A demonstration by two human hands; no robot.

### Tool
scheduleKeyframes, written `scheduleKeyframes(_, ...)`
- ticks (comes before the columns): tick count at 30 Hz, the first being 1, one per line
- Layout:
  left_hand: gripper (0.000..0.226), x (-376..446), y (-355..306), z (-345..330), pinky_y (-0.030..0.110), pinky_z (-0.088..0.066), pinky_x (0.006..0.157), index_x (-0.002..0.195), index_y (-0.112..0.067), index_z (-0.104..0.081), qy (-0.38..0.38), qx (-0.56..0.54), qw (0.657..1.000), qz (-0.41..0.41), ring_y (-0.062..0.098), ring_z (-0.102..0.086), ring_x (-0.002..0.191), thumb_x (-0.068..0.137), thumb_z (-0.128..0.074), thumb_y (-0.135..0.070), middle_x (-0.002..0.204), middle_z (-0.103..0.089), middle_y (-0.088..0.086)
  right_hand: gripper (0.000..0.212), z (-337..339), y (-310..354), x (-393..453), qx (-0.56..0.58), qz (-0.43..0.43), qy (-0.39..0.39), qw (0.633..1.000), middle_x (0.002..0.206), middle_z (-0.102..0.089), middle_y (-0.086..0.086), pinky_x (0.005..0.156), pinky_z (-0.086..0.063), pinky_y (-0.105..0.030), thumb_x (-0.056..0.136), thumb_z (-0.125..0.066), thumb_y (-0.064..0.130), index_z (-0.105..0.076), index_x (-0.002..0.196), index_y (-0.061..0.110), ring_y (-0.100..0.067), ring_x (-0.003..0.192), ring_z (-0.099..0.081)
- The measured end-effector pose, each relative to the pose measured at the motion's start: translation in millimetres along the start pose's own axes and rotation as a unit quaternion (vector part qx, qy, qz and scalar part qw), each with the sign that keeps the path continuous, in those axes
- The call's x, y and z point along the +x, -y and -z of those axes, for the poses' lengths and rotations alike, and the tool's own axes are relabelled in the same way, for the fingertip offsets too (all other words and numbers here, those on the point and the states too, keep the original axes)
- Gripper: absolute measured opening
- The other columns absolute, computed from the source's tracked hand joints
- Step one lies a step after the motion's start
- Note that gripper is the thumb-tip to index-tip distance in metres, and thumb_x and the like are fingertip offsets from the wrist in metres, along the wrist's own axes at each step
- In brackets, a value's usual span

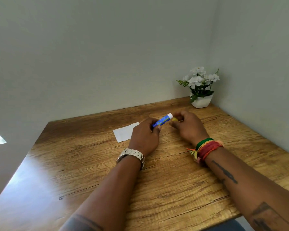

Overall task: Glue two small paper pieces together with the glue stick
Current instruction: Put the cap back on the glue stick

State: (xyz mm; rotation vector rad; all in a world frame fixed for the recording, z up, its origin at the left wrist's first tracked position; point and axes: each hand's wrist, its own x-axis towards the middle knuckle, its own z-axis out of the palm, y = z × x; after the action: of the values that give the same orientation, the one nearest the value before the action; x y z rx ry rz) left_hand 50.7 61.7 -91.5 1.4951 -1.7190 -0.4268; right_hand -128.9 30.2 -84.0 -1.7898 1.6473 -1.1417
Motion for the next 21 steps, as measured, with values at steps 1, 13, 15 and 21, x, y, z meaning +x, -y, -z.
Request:
scheduleKeyframes(1, 0.022, 1.3, 2.1, 1.4, 0.016, -0.035, 0.059, 0.118, -0.032, -0.067, 0.005, -0.009, 1.0, 0.007, -0.001, -0.054, 0.07, 0.097, -0.06, -0.034, 0.08, -0.061, -0.017, 0.022, 3.3, -1.6, 1.5, 0.068, -0.016, -0.018, 0.997, 0.098, -0.071, 0.005, 0.075, -0.051, -0.024, 0.088, -0.076, 0.018, -0.072, 0.108, 0.023, -0.012, 0.089, -0.065)
scheduleKeyframes(13, 0.02, 2.9, 3.5, 5.9, 0.043, -0.059, 0.077, 0.115, -0.036, -0.068, 0.014, -0.065, 0.997, 0.048, 0.019, -0.069, 0.077, 0.097, -0.059, -0.032, 0.084, -0.072, -0.008, 0.021, 4.0, 1.5, 1.8, 0.459, -0.067, 0.038, 0.885, 0.105, -0.075, -0.013, 0.083, -0.061, -0.027, 0.096, -0.06, -0.002, -0.07, 0.114, 0.001, -0.02, 0.09, -0.072)
scheduleKeyframes(15, 0.022, 1.8, 2.0, 6.1, 0.041, -0.058, 0.077, 0.117, -0.034, -0.068, 0.015, -0.059, 0.997, 0.046, 0.017, -0.068, 0.078, 0.097, -0.061, -0.031, 0.083, -0.07, -0.008, 0.021, 3.2, 1.3, 1.3, 0.454, -0.064, 0.044, 0.887, 0.105, -0.075, -0.013, 0.084, -0.06, -0.028, 0.096, -0.06, -0.002, -0.07, 0.115, 0.001, -0.02, 0.09, -0.072)
scheduleKeyframes(21, 0.025, -0.5, -0.3, 7.4, 0.043, -0.058, 0.08, 0.121, -0.029, -0.069, 0.019, -0.051, 0.998, 0.041, 0.018, -0.068, 0.08, 0.097, -0.062, -0.03, 0.088, -0.071, -0.006, 0.02, 2.4, 1.4, 0.3, 0.447, -0.055, 0.045, 0.892, 0.103, -0.076, -0.012, 0.081, -0.061, -0.026, 0.095, -0.062, -0.002, -0.071, 0.113, 0.002, -0.02, 0.088, -0.072)
